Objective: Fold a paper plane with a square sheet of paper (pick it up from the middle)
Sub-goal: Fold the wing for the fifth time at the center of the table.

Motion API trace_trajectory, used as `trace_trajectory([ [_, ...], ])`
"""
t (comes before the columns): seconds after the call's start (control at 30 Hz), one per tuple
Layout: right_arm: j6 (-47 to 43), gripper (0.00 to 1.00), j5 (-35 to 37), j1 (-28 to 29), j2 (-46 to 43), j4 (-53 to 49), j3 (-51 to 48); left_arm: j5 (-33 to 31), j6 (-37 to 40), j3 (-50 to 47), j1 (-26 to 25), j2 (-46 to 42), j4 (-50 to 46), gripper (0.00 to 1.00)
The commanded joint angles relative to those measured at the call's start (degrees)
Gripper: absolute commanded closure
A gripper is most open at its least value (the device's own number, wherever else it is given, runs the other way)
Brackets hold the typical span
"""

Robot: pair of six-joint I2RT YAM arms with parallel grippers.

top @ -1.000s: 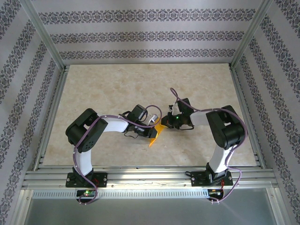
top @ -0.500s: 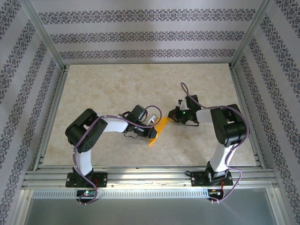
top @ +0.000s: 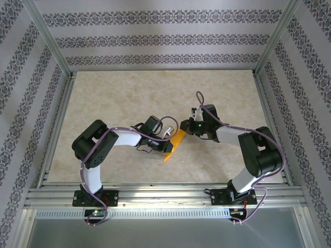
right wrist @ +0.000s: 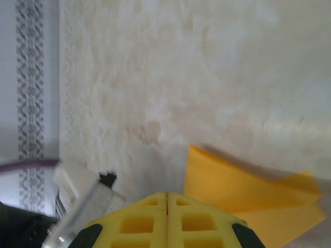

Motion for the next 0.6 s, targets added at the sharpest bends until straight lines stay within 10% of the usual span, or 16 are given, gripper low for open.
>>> trace_trajectory([
  [0.0,0.6,0.98,-2.3,2.0,1.6,0.5,-1.3,-3.2,-0.6,-3.3,-0.3,1.7,-8.8,1.00],
  [0.57,1.2,1.00,4.1,0.0,9.8,-0.7,-3.8,-2.4,-3.7,-3.0,-0.3,-3.8,-8.3,1.00],
])
